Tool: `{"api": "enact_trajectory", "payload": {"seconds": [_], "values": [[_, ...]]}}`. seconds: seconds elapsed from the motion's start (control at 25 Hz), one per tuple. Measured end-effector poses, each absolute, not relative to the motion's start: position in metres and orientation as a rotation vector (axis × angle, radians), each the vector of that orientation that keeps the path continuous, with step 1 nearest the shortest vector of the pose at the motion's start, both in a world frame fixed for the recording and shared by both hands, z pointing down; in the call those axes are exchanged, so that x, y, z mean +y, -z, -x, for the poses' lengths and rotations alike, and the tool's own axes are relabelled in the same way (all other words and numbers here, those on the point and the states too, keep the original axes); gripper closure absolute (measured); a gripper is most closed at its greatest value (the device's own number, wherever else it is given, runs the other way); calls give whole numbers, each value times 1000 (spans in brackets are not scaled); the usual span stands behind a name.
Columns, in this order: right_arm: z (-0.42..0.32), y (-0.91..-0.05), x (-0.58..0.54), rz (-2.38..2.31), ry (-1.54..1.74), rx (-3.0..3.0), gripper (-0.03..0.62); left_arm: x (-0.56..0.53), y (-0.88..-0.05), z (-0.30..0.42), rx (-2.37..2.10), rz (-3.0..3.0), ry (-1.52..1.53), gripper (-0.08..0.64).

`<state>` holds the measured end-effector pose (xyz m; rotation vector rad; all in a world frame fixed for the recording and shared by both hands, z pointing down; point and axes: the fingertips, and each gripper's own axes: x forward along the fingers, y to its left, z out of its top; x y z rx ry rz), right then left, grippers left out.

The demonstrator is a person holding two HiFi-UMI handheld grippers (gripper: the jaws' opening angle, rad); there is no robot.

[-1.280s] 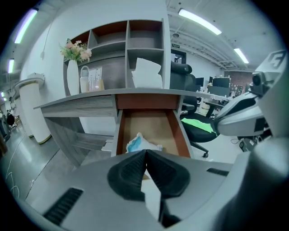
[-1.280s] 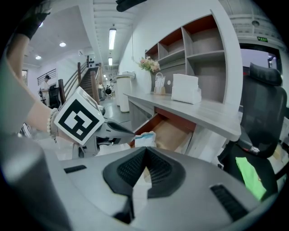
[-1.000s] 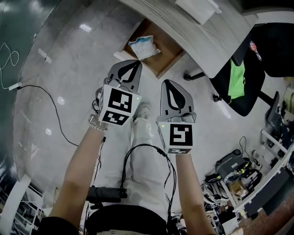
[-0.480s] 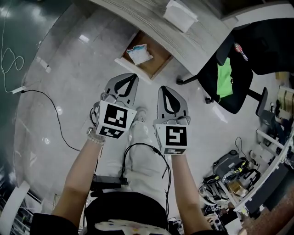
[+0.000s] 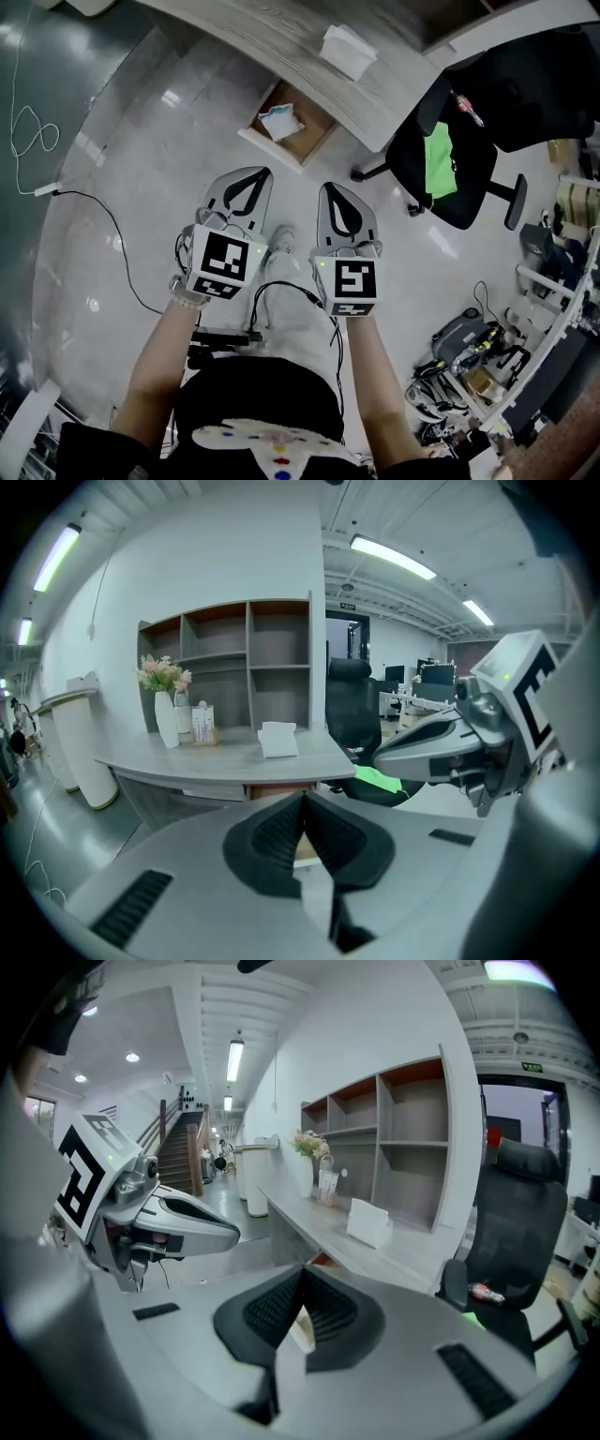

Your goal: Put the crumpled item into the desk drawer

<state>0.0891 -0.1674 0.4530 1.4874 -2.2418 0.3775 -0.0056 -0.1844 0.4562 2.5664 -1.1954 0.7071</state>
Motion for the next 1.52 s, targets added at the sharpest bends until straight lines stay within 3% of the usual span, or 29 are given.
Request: {"api": "enact_trajectory", "payload": {"seconds": [1.0,1.52], "values": [[-93,-322,-142,-1514,-213,-2372,588,-168,-318,21,-1307,-2720,-562,548],[-109,-299,-140,-1586,-157,-2362,588,-158,-295,23,-1303,-2732,-515,548]]}}
